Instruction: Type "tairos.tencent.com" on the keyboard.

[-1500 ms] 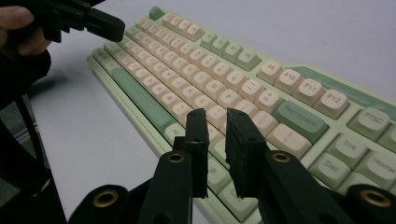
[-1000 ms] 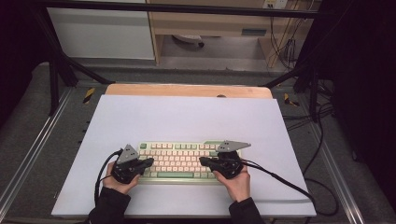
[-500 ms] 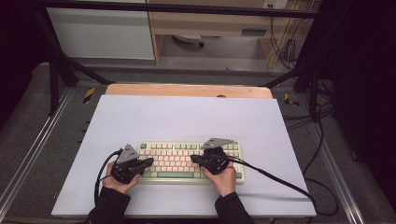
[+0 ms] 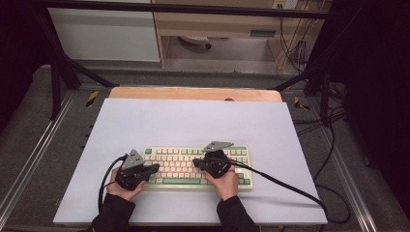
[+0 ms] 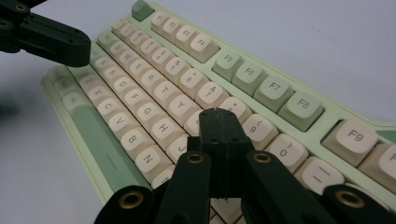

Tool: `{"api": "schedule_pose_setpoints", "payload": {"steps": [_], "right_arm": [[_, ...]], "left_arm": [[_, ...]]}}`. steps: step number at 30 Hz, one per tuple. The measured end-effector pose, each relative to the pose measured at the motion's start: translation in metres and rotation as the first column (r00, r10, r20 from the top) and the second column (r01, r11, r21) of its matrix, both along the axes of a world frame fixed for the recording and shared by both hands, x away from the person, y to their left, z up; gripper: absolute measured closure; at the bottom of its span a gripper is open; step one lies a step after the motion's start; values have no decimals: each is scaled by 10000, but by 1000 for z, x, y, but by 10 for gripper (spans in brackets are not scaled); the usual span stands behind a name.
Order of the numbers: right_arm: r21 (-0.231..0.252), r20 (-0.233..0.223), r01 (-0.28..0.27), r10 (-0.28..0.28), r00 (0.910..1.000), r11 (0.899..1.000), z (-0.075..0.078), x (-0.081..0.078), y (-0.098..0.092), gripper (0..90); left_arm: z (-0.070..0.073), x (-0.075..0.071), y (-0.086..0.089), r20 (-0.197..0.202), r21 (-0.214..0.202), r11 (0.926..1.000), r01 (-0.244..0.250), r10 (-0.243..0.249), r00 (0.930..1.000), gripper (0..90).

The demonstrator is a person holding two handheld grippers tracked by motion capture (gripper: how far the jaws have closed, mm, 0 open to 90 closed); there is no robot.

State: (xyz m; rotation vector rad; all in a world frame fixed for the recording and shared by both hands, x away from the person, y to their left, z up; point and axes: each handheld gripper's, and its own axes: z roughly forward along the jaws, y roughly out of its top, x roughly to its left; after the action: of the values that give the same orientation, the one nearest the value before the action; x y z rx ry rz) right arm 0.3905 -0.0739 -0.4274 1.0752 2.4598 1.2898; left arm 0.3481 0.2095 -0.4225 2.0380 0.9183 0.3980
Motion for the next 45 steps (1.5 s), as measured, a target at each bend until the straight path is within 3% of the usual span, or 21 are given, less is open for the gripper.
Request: {"api": "schedule_pose_setpoints", "payload": {"steps": [9,14,21,30,45], "right_arm": [[-414,-24,-18,17,10000,9991,-6,2,5,900],[-401,19,-87,88,10000,9992,-5,2,5,900],[-385,96,-291,295,9995,9988,8,-5,-2,900],[-37,58,-200,200,9998,9998,18,-13,-29,900],[308,8,-29,29,10000,9995,16,-32,-75,900]], "left_arm": [[0,0,1,0,5,10000,-5,5,10000,900],[0,0,0,11,7,10000,4,-4,10000,900],[1,-1,1,21,-25,10000,-18,18,10000,900],[0,-1,-1,25,6,10000,-14,14,10000,900],[0,-1,-5,56,58,10000,54,-55,10000,900]]}}
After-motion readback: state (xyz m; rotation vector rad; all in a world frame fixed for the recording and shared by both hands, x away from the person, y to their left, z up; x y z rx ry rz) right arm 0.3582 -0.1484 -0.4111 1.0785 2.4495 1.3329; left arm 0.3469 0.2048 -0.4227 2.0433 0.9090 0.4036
